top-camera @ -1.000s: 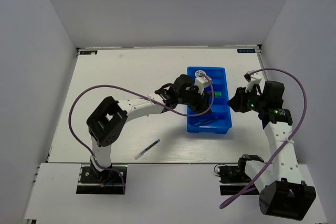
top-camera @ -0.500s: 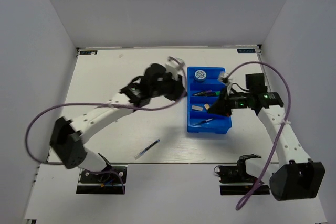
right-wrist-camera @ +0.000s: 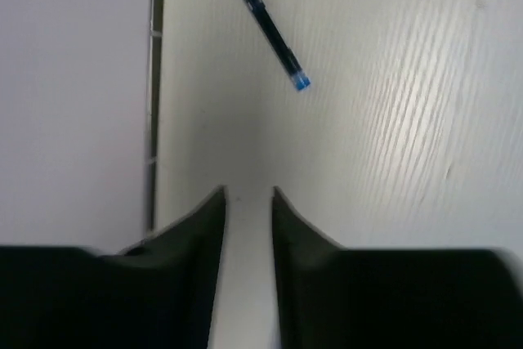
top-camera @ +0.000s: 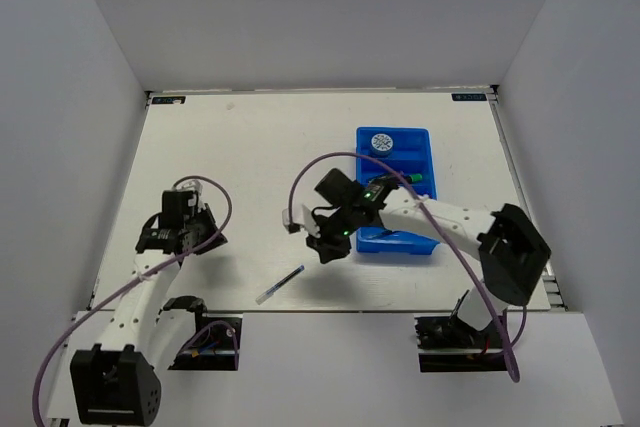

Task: Sort the stationery into containers
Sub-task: Grab a piece of stationery with the right arm

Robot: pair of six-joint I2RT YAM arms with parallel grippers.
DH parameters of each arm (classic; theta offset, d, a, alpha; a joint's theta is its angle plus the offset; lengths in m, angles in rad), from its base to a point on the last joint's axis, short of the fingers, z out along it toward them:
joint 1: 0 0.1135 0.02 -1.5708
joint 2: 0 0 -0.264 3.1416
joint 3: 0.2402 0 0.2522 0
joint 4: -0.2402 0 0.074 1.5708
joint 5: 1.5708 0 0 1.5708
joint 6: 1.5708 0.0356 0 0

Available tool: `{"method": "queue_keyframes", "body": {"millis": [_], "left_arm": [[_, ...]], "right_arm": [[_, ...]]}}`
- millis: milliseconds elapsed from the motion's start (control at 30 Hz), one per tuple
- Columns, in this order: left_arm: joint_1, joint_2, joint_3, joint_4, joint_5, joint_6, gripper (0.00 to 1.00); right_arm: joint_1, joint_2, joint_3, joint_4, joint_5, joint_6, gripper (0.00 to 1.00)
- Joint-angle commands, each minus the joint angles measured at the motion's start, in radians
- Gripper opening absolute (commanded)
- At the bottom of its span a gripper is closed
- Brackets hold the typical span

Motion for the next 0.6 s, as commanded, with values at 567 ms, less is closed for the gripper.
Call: {"method": "queue_keyframes", "body": {"millis": [567], "left_arm": [[0.136,-0.196,-0.001,0.010,0.037,-0.014,0.33]], "right_arm": [[0.197,0.355,0.219,0.062,0.106,-0.458,0.42]]}}
